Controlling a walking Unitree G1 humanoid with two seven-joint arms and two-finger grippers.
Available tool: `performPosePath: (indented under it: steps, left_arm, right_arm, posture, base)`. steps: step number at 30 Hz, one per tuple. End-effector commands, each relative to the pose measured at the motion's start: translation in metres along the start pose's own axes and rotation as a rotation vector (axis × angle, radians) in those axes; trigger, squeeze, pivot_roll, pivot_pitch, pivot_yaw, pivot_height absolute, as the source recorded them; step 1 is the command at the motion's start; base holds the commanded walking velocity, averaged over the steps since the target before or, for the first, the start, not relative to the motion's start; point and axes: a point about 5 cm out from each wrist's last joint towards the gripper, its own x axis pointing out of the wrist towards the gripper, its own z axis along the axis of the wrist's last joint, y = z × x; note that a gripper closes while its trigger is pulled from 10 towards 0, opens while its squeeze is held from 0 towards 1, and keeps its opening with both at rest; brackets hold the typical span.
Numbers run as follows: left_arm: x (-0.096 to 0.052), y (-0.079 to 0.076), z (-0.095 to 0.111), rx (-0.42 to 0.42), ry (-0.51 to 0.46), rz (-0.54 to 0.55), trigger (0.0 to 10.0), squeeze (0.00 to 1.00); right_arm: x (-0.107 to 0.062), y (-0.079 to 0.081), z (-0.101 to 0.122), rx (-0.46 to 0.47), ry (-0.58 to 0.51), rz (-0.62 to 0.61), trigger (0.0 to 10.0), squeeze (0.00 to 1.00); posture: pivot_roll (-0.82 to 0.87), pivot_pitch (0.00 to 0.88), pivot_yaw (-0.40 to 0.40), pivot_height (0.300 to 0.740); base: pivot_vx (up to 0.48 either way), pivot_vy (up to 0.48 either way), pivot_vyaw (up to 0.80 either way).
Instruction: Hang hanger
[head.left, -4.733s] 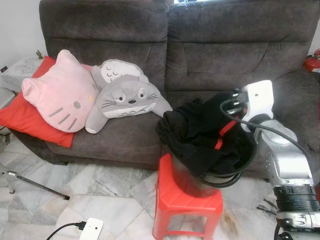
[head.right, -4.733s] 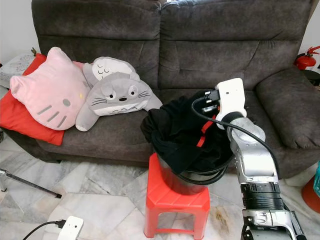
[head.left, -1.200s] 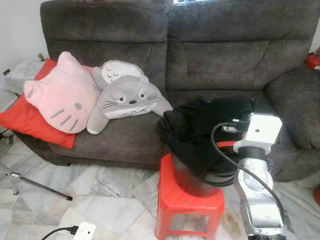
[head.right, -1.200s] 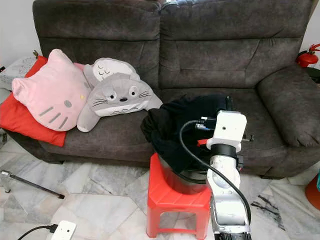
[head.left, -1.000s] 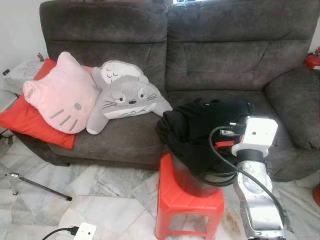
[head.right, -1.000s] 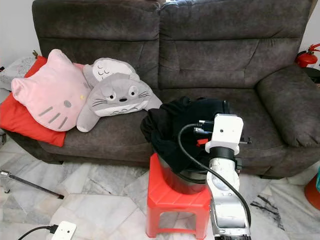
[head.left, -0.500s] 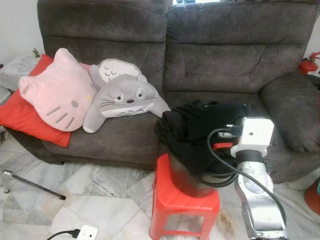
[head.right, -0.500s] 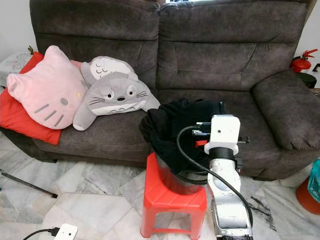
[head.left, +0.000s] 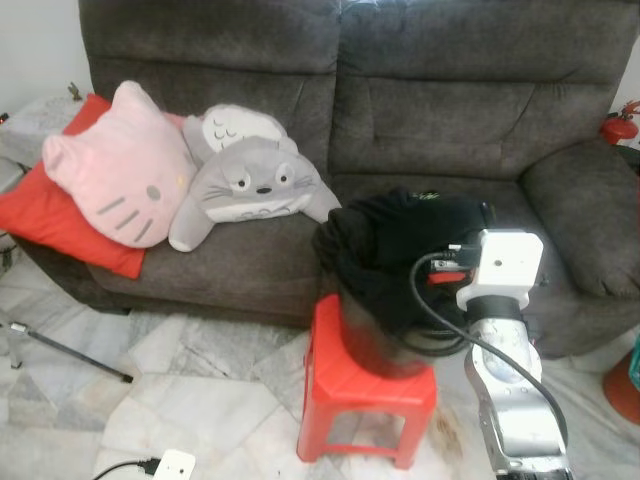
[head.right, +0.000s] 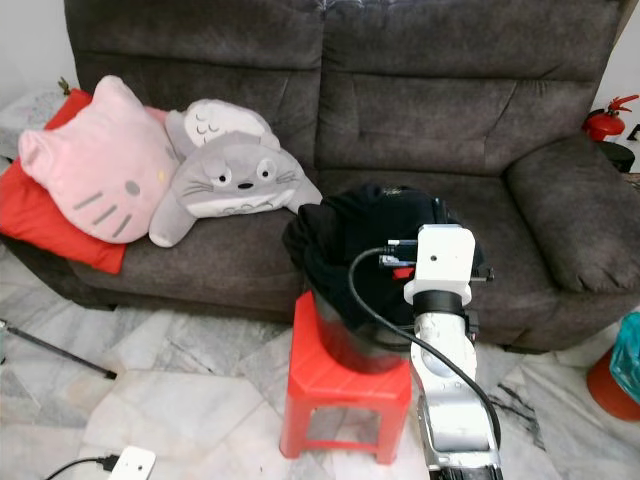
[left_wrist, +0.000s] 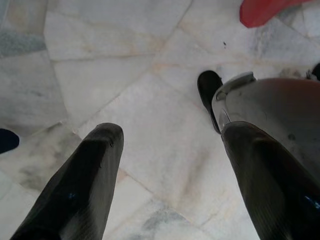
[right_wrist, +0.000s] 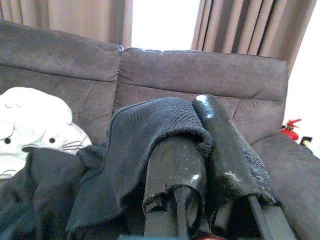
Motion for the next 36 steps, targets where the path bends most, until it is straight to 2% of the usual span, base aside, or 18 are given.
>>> performPosePath:
  steps: [1, 36]
  left_arm:
    - [-0.0012, -0.0007, -0.0067, -0.012, 0.026, 0.002, 10.0, 0.00]
    - [0.0003, 0.0016, -0.0006, -0.026, 0.019, 0.001, 10.0, 0.00]
  right_arm:
    - [0.0009, -0.0007, 0.0058, 0.000, -0.021, -0.008, 10.0, 0.00]
    - [0.0096, -0.0008, 0.0137, 0.004, -0.053, -0.040, 10.0, 0.00]
  posture:
    - [-0.12, 0.000, 0.001, 0.740]
    - [-0.14, 0.000, 0.019, 0.740]
  base:
    - [-0.315, 0.000, 0.00]
    - [-0.334, 0.000, 0.00]
